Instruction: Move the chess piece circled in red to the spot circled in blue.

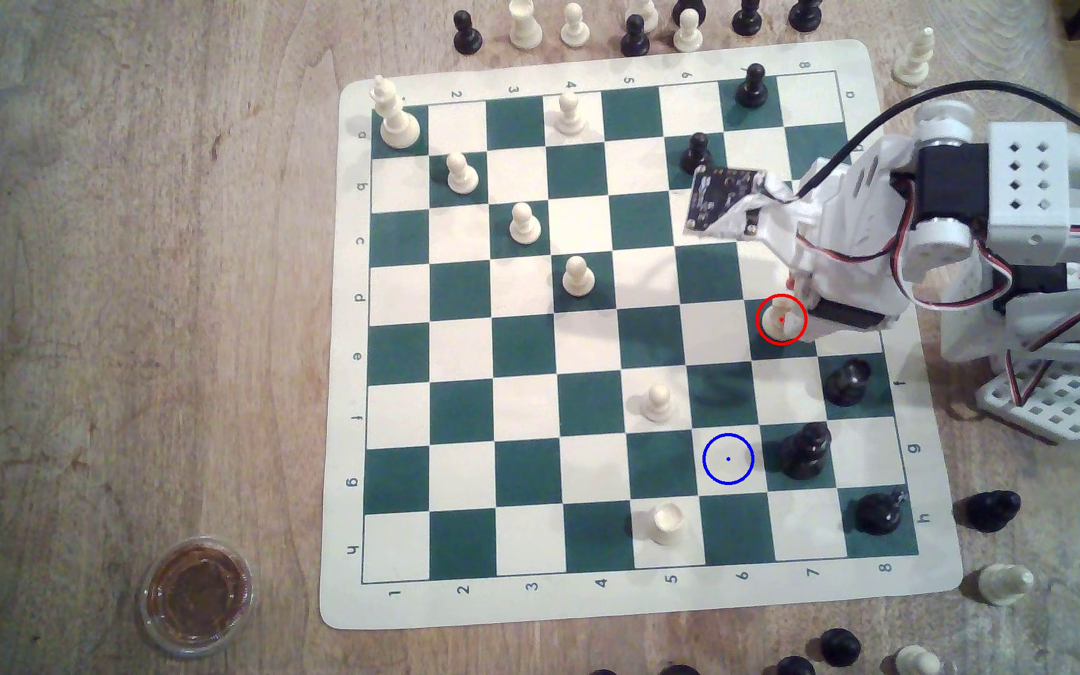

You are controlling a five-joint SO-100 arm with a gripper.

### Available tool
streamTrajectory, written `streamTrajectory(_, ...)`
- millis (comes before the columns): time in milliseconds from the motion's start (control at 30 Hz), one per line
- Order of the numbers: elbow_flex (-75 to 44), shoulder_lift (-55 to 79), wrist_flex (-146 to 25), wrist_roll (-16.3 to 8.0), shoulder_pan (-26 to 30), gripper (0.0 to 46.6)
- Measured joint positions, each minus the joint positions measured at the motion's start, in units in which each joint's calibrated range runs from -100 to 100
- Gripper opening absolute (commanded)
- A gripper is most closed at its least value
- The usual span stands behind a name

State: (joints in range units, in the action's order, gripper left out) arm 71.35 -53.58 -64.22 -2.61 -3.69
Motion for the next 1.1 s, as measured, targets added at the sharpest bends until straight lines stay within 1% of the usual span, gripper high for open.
streamTrajectory(67, 0.0, 0.9, 0.3, 0.0, 0.3, 4.2)
streamTrajectory(100, 0.0, 1.3, 0.5, 0.0, 0.3, 2.3)
streamTrajectory(233, 0.0, 2.3, 0.5, 0.0, 1.7, 1.5)
streamTrajectory(600, -1.3, 2.7, -1.3, -0.2, 1.1, 1.4)
streamTrajectory(733, -6.3, 1.9, -6.5, 0.0, -0.1, 1.4)
streamTrajectory(967, -14.2, 0.3, -13.5, 0.0, -0.1, 1.5)
streamTrajectory(1100, -20.4, 0.5, -17.1, -0.3, 1.5, 1.5)
